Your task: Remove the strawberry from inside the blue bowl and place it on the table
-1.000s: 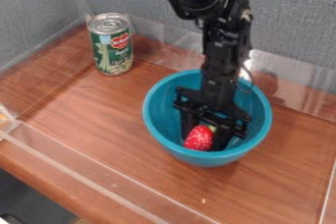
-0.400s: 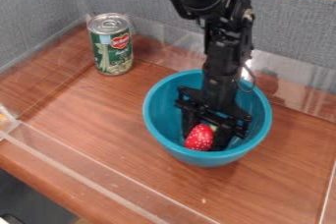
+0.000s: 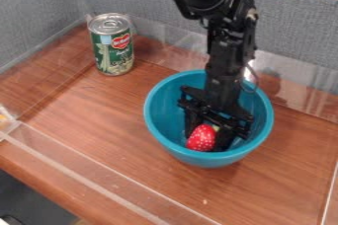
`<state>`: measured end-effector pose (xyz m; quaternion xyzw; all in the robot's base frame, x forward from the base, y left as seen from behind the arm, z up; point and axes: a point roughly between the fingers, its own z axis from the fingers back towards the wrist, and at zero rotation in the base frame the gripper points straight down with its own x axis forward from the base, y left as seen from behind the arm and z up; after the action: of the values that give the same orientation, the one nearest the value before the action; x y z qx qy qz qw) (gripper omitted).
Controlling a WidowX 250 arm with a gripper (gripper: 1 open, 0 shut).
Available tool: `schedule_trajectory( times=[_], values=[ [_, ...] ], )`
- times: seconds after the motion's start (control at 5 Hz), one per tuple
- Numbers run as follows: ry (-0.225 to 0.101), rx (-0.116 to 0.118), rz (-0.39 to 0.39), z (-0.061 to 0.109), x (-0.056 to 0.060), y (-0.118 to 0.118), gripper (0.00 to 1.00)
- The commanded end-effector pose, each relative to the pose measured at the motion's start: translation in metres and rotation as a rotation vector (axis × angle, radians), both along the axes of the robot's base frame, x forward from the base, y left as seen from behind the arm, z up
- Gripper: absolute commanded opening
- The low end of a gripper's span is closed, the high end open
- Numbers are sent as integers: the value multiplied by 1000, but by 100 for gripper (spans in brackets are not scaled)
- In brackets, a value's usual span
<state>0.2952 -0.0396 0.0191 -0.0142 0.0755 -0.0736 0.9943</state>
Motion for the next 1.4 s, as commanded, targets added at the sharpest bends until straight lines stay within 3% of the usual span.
schedule_trajectory(
  times=[0.0, 1.2],
  values=[
    [-5, -9, -57, 3, -3, -8, 0],
    [-70, -27, -89, 34, -6, -2, 0]
  ],
)
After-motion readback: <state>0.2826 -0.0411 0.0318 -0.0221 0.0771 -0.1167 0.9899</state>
